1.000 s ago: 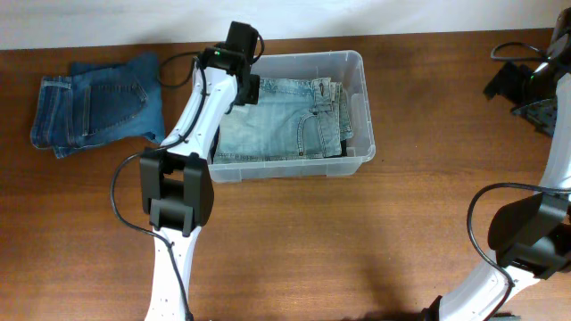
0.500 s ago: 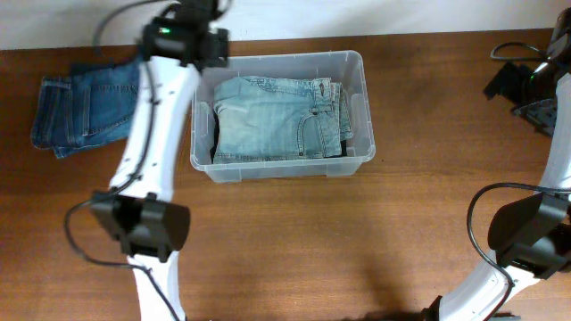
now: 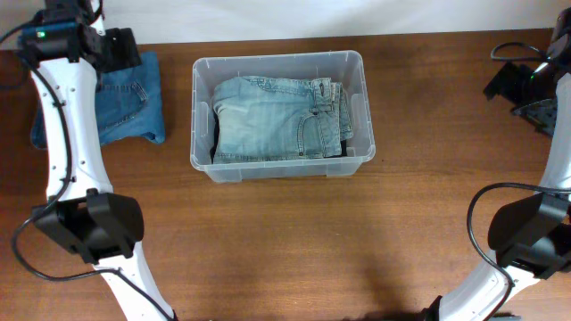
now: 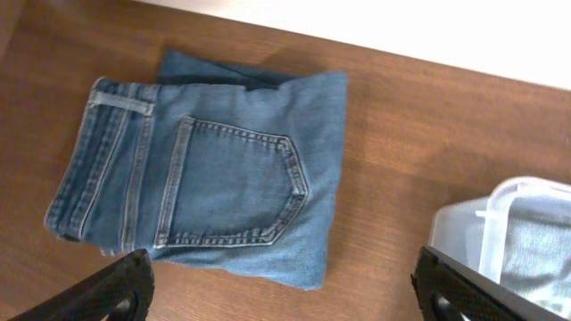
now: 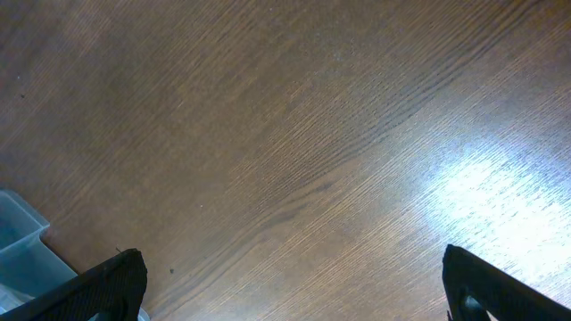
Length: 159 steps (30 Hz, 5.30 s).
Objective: Pack container
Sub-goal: 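Lower the left gripper onto the dark-blue jeans and grasp them, then lift the dark-blue jeans and carry them over the container, then lower the dark-blue jeans into the container and press them down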
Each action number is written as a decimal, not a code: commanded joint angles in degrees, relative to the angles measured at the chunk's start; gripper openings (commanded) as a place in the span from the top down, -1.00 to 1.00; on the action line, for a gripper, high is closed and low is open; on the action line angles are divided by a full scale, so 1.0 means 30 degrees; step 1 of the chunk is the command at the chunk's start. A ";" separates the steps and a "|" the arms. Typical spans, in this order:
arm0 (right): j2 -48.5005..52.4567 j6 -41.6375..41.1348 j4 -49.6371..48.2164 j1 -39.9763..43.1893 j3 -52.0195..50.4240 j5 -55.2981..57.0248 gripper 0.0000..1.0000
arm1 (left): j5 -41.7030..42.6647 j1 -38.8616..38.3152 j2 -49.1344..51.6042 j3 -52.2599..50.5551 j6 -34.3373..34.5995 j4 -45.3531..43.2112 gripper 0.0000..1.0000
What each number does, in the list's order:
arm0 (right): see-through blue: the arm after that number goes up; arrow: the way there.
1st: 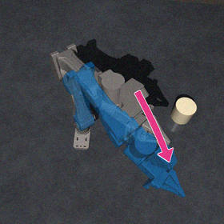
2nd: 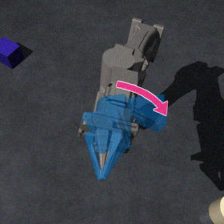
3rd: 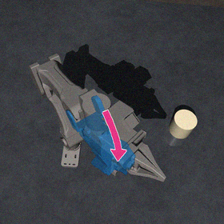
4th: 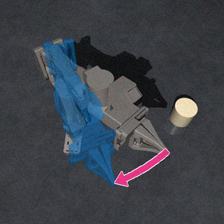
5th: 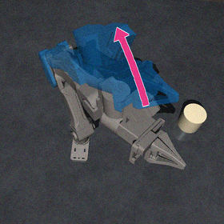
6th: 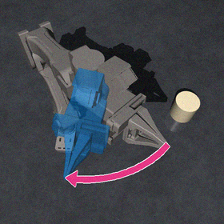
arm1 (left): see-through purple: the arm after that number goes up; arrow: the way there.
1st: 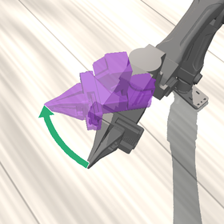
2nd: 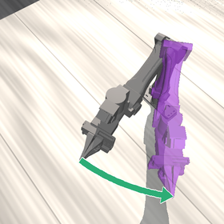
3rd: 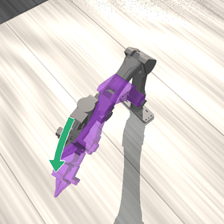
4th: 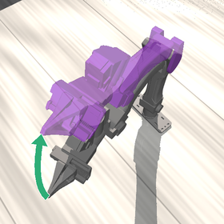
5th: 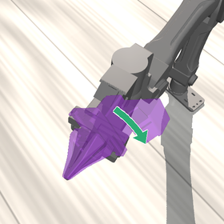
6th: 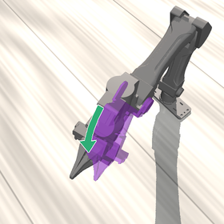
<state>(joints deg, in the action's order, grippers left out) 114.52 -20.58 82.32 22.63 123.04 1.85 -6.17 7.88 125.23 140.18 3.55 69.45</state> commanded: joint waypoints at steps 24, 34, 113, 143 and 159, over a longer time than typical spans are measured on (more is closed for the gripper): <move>0.0080 -0.0029 -0.0007 -0.0022 -0.0117 -0.0029 -0.97 | -0.1603 -0.0503 0.7293 -0.0197 -0.4160 -0.0430 -0.90; 0.0080 -0.0029 -0.0007 -0.0022 -0.0117 -0.0029 -0.97 | -0.3650 -0.0627 0.8626 -0.0197 -0.4138 -0.0357 -0.89; 0.0080 -0.0022 -0.0007 -0.0022 -0.0117 -0.0029 -0.97 | 0.2929 -0.3912 -0.1610 1.3107 0.3002 0.9078 0.99; 0.0080 -0.0029 -0.0007 -0.0022 -0.0117 -0.0029 -0.97 | 0.0882 -0.9755 -0.3534 0.0882 0.1763 0.6251 0.99; 0.0080 -0.0029 -0.0007 -0.0022 -0.0117 -0.0029 -0.96 | 0.3840 -1.0870 -0.2448 -0.3067 0.2084 -0.0029 0.90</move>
<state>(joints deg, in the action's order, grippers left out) 114.52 -20.58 82.30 22.63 123.04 1.87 3.81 -23.27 117.60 130.26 9.52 72.86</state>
